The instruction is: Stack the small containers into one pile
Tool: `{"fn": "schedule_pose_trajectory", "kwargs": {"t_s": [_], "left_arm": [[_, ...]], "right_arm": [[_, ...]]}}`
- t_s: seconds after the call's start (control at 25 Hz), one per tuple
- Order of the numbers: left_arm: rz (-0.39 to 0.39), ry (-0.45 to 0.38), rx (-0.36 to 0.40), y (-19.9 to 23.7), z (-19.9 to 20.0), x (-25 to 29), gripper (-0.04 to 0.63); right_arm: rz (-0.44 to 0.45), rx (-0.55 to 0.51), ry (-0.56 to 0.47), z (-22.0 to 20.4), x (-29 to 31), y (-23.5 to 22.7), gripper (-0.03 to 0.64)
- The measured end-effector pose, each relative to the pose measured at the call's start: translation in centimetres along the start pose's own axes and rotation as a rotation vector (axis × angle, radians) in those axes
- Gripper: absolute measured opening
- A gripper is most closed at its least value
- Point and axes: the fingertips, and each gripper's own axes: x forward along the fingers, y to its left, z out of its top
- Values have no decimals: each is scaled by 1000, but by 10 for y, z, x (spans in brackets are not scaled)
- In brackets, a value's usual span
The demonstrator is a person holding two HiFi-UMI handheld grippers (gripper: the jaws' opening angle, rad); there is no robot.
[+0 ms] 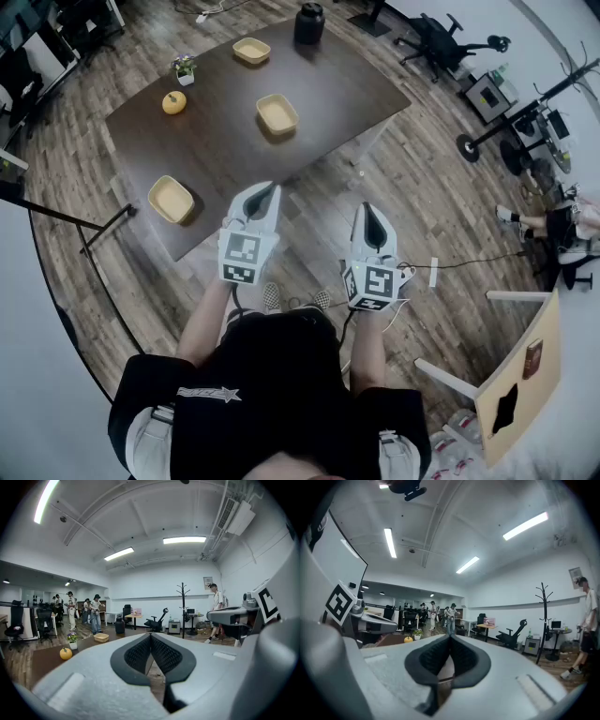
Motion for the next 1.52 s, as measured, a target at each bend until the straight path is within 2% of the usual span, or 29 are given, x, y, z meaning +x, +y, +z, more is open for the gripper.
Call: {"fn": "schedule_pose_trajectory", "kwargs": {"t_s": [0.48,0.68,0.72,0.76,0.8,0.88,0.92,1.08,1.52], "left_arm": [[-21,-11,4,1,3,8,11],[-21,-51,-11,-4,16,17,16],[-30,-60,-24,-6,18,20,75],[-42,-68,-41,-8,19,24,219],[-51,-75,-57,-9,21,28,268],[-48,-68,-66,-11,21,40,302],[-41,-58,-62,-12,19,47,314],[2,-44,-62,-13,14,79,318],[210,-13,-91,20,33,180,318]], "right_arm": [[-36,-7,-13,2,1,-5,5],[-42,1,-32,6,3,-19,5],[-42,13,-42,7,5,-22,6],[-33,27,-54,8,7,-24,45],[-20,39,-62,8,11,-25,204],[-6,47,-63,5,19,-32,256],[-4,41,-57,2,24,-38,285],[23,48,-35,-10,52,-62,295],[223,74,-28,0,184,-118,295]]}}
